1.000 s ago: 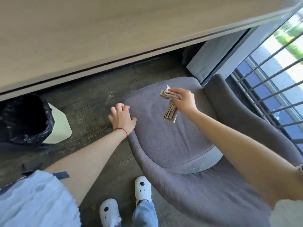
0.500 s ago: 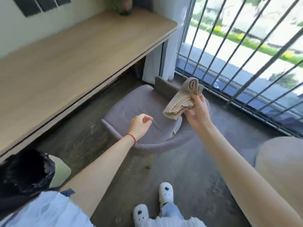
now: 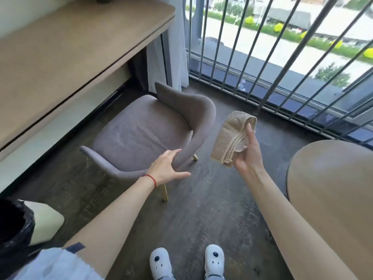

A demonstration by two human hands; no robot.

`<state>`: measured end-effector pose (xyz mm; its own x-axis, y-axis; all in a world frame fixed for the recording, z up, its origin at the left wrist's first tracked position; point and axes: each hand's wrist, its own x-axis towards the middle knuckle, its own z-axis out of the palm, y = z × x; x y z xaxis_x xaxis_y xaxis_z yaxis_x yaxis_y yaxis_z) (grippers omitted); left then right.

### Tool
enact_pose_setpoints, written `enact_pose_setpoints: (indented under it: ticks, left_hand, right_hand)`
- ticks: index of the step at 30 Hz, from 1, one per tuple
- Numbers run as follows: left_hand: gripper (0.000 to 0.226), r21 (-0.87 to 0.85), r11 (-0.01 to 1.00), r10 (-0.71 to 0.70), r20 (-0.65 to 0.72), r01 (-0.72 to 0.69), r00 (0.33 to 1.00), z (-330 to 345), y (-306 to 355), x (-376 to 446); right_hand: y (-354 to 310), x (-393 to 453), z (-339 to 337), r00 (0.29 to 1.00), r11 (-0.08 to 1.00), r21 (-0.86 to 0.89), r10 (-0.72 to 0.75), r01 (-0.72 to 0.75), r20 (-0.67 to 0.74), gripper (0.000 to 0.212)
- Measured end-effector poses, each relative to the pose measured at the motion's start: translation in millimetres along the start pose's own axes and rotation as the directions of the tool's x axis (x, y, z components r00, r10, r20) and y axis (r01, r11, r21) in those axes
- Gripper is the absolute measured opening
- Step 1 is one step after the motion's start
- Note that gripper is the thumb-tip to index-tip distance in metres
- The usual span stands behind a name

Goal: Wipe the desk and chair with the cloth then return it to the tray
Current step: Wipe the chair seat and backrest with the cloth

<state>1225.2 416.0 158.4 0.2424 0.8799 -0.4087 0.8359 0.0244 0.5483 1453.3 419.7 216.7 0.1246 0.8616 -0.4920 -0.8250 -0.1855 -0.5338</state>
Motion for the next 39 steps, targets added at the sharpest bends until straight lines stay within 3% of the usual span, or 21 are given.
enact_pose_setpoints:
  ticks: [4,6,9,13,16,18,20,24,29,33,36,39]
  left_hand:
    - [0.069,0.269,0.956,0.178,-0.221,-0.116,0.959,12.6,-7.1,15.8]
    - [0.058,0.344,0.919,0.296,-0.278,-0.193,0.914,14.7,-10.6,20.8]
    - [0.049,0.368,0.888,0.399,-0.311,-0.278,0.863,16.4,-15.9,23.9]
    - [0.044,0.401,0.862,0.451,-0.322,-0.311,0.833,17.3,-19.0,27.9]
    - [0.044,0.401,0.860,0.454,-0.319,-0.316,0.832,18.3,-19.5,27.7]
    - [0.044,0.393,0.865,0.449,-0.325,-0.313,0.832,18.1,-19.4,27.1]
    - [0.047,0.385,0.868,0.447,-0.327,-0.315,0.832,17.6,-18.9,26.6]
    - [0.049,0.372,0.873,0.440,-0.320,-0.316,0.839,17.1,-17.2,24.9]
    - [0.046,0.372,0.876,0.431,-0.314,-0.308,0.846,16.1,-16.4,23.0]
    - [0.045,0.359,0.878,0.435,-0.325,-0.316,0.840,16.9,-16.3,24.2]
    - [0.045,0.358,0.875,0.443,-0.326,-0.325,0.835,18.3,-17.1,24.2]
    - [0.043,0.361,0.881,0.428,-0.337,-0.305,0.838,18.2,-17.0,24.6]
  right_hand:
    - [-0.5,10.7,-41.0,0.997,1.000,-0.001,0.018,-0.018,-0.074,0.010]
    - [10.1,16.9,-56.3,0.993,1.000,0.027,0.011,-0.008,-0.120,0.012]
    - [40.6,25.9,-73.1,0.986,0.993,0.106,-0.037,0.055,-0.162,0.031]
    - [87.3,34.7,-71.9,0.972,0.973,0.131,-0.168,0.190,-0.163,0.033]
    - [115.2,39.7,-56.9,0.956,0.957,0.069,-0.273,0.282,-0.110,0.032]
    - [134.2,40.8,-46.0,0.942,0.944,-0.070,-0.328,0.324,-0.072,0.031]
    - [151.3,38.0,-41.6,0.916,0.885,-0.283,-0.399,0.370,-0.051,0.035]
    - [162.2,30.9,-57.9,0.835,0.602,-0.632,-0.534,0.488,0.136,0.041]
    - [144.1,27.9,-61.2,0.778,0.566,-0.630,-0.620,0.532,0.101,0.038]
    - [153.9,28.9,-41.5,0.699,0.366,-0.696,-0.662,0.617,0.272,0.027]
    - [152.0,22.9,-59.0,0.694,0.233,-0.727,-0.577,0.646,0.431,0.015]
    - [142.2,16.6,-80.2,0.735,0.328,-0.744,-0.602,0.583,0.311,0.021]
